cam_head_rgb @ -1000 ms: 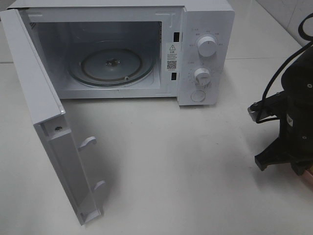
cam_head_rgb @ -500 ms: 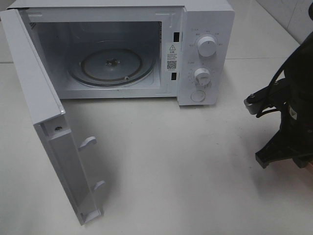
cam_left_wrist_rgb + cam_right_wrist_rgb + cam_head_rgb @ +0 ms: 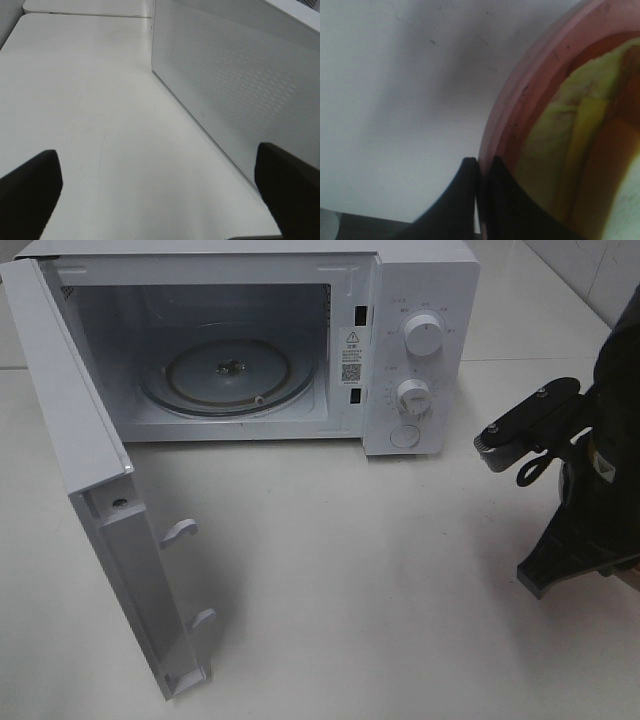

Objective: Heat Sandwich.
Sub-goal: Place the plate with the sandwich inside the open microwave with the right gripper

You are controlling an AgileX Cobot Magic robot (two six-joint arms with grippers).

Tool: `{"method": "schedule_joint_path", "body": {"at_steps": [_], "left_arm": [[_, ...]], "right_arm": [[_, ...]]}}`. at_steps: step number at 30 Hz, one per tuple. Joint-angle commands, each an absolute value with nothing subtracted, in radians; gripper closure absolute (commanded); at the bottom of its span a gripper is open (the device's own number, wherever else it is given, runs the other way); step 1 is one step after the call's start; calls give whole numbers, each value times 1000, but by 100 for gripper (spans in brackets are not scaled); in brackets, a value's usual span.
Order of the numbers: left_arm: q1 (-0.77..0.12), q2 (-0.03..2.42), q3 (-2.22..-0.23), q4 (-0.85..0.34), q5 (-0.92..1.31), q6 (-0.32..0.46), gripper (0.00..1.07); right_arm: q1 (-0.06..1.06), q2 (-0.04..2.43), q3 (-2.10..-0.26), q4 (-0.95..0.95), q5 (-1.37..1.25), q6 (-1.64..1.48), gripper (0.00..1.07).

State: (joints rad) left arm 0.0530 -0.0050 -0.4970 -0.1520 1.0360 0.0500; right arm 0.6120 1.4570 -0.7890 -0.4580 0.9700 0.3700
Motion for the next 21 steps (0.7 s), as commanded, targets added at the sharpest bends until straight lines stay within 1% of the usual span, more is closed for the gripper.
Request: {"method": "schedule_joint_path", "body": {"at_steps": [1,3,7,8,16,21], "left_arm": [[54,-31,-492,-158,1023,44,3],[54,-31,-492,-158,1023,44,3],[54,-31,-492,-158,1023,44,3],[54,-31,-492,-158,1023,44,3],[54,-31,-492,-158,1023,44,3],[54,-31,-492,-158,1023,44,3]], "right_arm": [[655,1420,-792,-476,1009,340,105],[669,1411,-792,-476,1014,339,105],[748,1372,-785,-465,1037,295,105],[748,1372,-785,-465,1037,295,105],[880,1311,-720,-454,1031,219,104],[924,1286,-700,-441,1030,179,104]]}}
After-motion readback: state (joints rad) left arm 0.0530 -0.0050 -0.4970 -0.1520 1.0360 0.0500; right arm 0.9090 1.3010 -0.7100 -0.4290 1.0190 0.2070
